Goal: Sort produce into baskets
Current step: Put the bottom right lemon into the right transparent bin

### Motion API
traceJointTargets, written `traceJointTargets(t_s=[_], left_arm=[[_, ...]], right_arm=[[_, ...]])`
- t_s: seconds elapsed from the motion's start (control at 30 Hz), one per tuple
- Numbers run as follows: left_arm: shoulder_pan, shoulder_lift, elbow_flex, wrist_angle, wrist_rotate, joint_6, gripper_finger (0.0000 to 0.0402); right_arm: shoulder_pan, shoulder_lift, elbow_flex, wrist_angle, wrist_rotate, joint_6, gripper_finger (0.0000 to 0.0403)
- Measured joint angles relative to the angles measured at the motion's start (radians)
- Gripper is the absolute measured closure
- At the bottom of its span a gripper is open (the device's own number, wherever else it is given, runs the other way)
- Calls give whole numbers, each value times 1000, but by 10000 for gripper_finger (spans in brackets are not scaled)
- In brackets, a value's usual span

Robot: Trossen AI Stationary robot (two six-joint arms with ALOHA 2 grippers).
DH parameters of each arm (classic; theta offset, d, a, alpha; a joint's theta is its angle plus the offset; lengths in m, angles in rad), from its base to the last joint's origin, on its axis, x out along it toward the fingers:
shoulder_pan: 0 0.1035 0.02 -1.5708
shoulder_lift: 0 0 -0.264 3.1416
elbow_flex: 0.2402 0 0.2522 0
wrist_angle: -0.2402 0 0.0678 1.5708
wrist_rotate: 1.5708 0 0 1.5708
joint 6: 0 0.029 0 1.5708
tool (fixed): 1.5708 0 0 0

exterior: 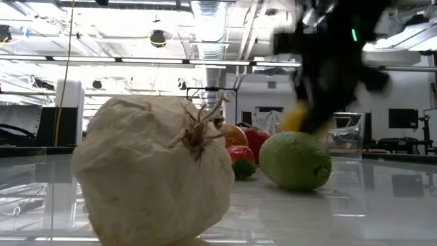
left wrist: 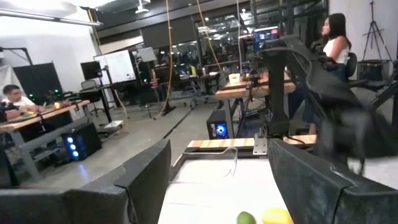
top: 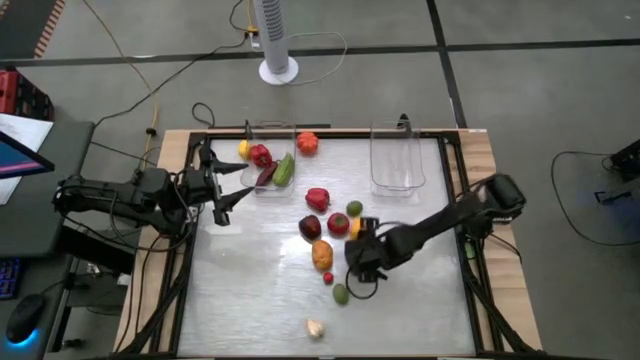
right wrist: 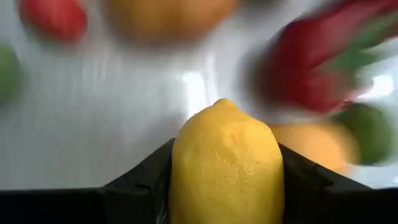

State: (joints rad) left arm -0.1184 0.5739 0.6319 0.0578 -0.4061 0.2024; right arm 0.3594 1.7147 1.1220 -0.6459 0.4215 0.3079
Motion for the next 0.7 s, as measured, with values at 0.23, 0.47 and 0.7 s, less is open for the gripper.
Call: traceJointTargets(t_s=[0.23, 0.47, 0.7], left_arm=[[0, 0, 0, 0, 0, 5, 146], [0, 0, 0, -16, 0, 6, 146], [0, 0, 0, -28, 0, 6, 146]], right_arm=[[-122, -287, 5, -52, 222, -95, 159], [-368, -434, 5, -127, 383, -107, 159], [-579, -433, 5, -167, 225, -107, 134]])
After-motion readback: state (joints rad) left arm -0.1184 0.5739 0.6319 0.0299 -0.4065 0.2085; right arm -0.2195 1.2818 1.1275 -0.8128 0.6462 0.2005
